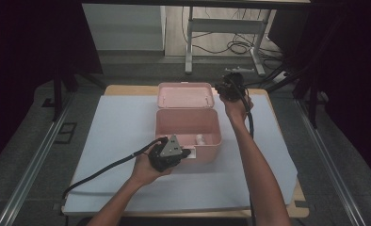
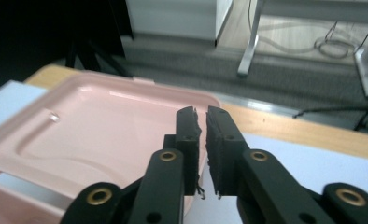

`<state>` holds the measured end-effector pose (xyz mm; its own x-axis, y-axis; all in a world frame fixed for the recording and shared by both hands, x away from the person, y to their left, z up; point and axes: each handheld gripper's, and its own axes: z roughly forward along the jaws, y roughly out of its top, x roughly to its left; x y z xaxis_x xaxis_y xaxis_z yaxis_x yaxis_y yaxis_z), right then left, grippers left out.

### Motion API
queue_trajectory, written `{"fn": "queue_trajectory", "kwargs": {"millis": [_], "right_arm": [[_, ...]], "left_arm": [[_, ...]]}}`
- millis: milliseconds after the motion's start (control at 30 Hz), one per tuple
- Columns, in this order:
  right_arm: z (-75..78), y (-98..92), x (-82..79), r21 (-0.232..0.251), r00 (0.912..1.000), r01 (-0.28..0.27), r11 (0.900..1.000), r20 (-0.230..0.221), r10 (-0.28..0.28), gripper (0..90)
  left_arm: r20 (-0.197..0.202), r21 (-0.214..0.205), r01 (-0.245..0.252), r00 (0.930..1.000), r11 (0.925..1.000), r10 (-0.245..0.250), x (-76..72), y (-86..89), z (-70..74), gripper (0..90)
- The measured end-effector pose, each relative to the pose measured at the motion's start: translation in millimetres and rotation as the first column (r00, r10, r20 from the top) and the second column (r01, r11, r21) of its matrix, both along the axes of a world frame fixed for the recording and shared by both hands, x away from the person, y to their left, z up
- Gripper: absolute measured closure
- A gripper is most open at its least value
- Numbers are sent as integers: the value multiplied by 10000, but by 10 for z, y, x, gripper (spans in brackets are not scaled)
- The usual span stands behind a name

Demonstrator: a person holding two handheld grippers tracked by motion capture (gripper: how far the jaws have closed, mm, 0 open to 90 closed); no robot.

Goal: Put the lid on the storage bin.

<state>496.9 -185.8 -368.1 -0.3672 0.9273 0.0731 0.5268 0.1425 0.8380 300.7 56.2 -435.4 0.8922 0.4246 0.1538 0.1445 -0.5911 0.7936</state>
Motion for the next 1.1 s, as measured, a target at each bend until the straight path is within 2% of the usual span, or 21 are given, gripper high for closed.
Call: {"fn": "queue_trajectory", "kwargs": {"millis": [200, 300, 433, 633, 767, 833, 933, 1033, 1100], "right_arm": [[-185, 59, 362, -223, 9923, 14, 9998, -1240, -41, 769], [-278, 105, 518, -262, 9824, 40, 9996, -1867, -88, 752], [-361, 163, 671, -394, 9694, 94, 9992, -2446, -188, 740], [-414, 189, 751, -790, 9571, 138, 9968, -2875, -360, 732], [-480, 161, 783, -660, 9433, 304, 9974, -3281, -505, 723], [-502, 146, 796, -380, 9343, 417, 9984, -3525, -525, 727], [-532, 138, 811, -120, 9271, 411, 9991, -3723, -426, 791], [-541, 150, 812, -132, 9246, 517, 9986, -3772, -529, 809], [-522, 160, 797, -180, 9293, 593, 9981, -3640, -618, 824]], "left_arm": [[4, -68, 49, 10000, 10000, -49, 10, 8, -4, 900], [13, -80, 87, 10000, 9999, -86, 13, 12, -7, 900], [21, -125, 114, 9999, 9999, -113, 15, 17, -11, 900], [21, -135, 129, 9999, 9998, -129, 15, 20, -13, 900], [27, -130, 98, 9999, 9999, -97, 11, 18, -14, 900], [24, -125, 95, 10000, 9999, -95, 11, 18, -13, 900], [31, -141, 91, 10000, 9999, -90, 12, 17, -14, 900], [37, -156, 87, 10000, 9998, -86, 12, 18, -16, 900], [40, -159, 89, 10000, 9998, -88, 11, 18, -17, 900]]}}
